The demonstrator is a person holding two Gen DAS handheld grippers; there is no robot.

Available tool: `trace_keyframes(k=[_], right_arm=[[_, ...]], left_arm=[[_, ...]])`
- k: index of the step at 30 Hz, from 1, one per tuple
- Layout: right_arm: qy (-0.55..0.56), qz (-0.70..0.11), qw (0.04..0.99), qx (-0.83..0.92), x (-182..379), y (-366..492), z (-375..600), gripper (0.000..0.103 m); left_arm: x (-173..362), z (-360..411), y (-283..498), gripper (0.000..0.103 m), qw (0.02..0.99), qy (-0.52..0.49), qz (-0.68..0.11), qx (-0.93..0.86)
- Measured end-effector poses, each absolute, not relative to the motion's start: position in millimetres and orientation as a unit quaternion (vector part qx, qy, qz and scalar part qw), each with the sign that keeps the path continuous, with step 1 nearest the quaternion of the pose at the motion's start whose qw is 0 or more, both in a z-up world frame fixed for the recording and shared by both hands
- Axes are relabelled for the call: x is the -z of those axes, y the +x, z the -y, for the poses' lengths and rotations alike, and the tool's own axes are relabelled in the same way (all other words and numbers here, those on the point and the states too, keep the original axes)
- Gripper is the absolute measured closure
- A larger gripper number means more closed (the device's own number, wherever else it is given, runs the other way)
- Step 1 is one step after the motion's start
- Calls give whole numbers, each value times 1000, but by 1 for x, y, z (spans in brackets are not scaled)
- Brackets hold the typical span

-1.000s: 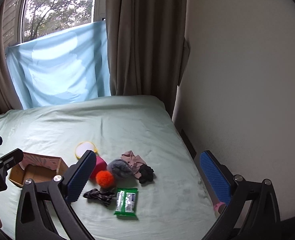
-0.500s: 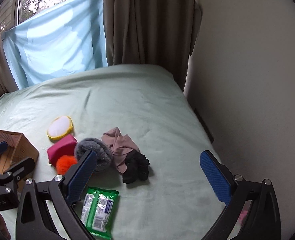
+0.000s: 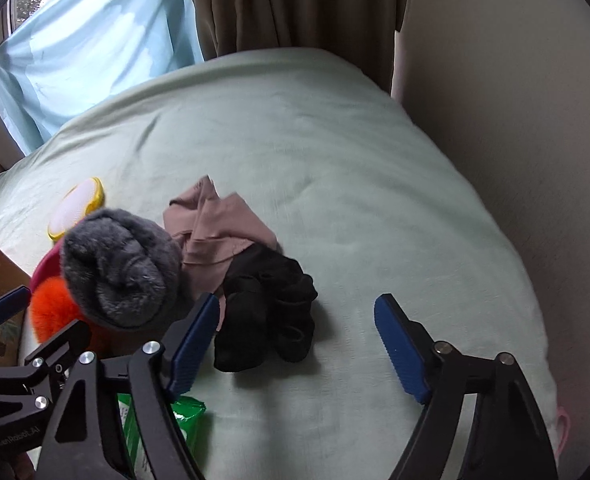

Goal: Organize soft objects
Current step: 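Grasp the orange pompom with the left tool while the right tool grasps the black sock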

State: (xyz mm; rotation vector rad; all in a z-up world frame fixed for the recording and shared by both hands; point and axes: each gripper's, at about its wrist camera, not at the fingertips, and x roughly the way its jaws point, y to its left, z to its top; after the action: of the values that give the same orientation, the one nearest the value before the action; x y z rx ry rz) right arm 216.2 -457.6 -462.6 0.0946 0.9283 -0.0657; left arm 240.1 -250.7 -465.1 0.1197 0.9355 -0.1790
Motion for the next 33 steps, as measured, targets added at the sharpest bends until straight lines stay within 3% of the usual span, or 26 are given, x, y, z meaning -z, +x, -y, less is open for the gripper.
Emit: trace_keyframes(k=[6,8,10,13,18,33], right_arm=[[70,-463,883,24,486,233,460,38],[76,-469,880,22,492,237,461,45],[73,-463,883,21,491,237,460,49],[73,-462,884,13,490,239,457,64],[61,-460,886,7,489,240,448,76],[71,-431,899,18,452,222,441,80]], left_arm=[[484,252,252,39,877,52,-467,95],[491,254,256,54,874,59,-473,98],[496,254,259,60,868,61,-482,101],[499,252,261,67,865,56,-488,101],[502,248,262,70,863,47,-493,100],[464,237,246,70,875,34,-472,98]])
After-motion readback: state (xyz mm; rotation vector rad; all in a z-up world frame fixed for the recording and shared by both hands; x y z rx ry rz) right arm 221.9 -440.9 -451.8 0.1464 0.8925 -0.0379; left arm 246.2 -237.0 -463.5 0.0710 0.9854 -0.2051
